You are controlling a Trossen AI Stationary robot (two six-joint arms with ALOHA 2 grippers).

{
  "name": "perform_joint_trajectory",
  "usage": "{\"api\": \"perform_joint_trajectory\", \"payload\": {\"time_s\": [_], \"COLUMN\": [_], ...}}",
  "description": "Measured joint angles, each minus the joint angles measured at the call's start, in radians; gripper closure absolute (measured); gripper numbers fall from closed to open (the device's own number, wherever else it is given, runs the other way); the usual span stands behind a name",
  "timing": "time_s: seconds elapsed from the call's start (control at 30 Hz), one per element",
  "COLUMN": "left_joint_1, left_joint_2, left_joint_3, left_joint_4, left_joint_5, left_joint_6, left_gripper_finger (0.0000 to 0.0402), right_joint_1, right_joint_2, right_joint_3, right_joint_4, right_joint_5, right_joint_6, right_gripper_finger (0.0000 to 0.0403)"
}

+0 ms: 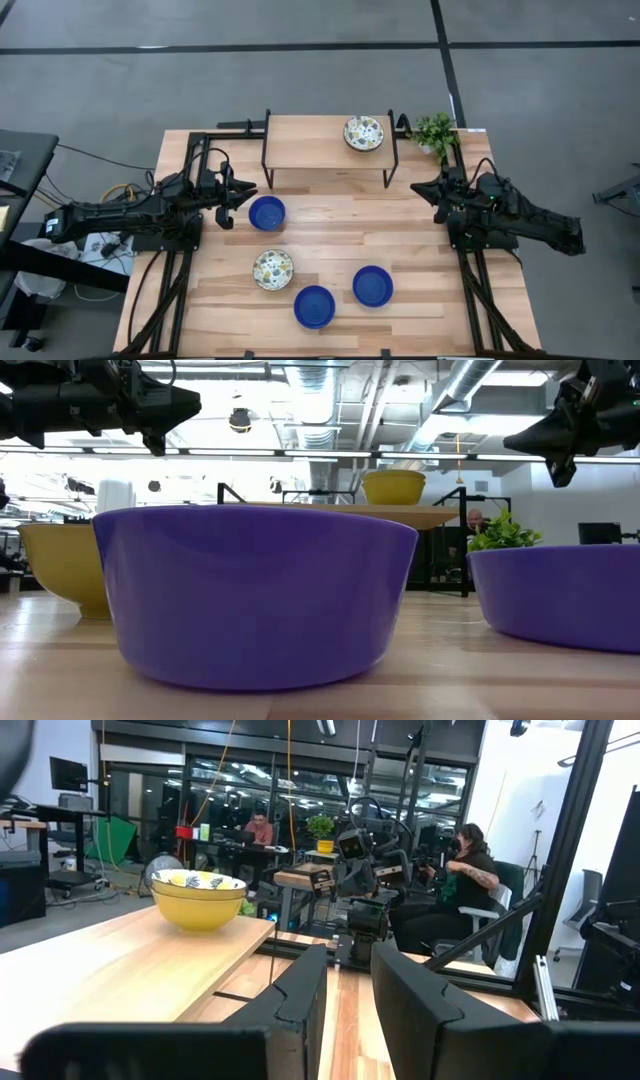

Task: Pick & Place Mini bowls
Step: Stack the white patterned bowl on top of the white patterned bowls on the shelf

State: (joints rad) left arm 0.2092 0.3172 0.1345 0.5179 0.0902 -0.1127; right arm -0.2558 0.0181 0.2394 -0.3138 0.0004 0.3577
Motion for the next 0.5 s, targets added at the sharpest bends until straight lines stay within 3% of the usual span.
{"api": "perform_joint_trajectory", "payload": {"time_s": [0.27, 0.5], "left_joint_1": [0.000, 0.000], "left_joint_2": [0.000, 0.000], "left_joint_3": [0.000, 0.000], "left_joint_4": [0.017, 0.026], "left_joint_5": [0.000, 0.055], "left_joint_6": [-0.012, -0.247], "left_gripper_finger": [0.0320, 0.0320], "right_joint_1": [0.000, -0.001], "right_joint_2": [0.000, 0.000], "right_joint_3": [0.000, 0.000], "right_joint_4": [0.000, 0.001], "right_joint_5": [0.000, 0.000], "right_joint_6": [0.008, 0.009], "right_gripper_finger": [0.0403, 0.0403]}}
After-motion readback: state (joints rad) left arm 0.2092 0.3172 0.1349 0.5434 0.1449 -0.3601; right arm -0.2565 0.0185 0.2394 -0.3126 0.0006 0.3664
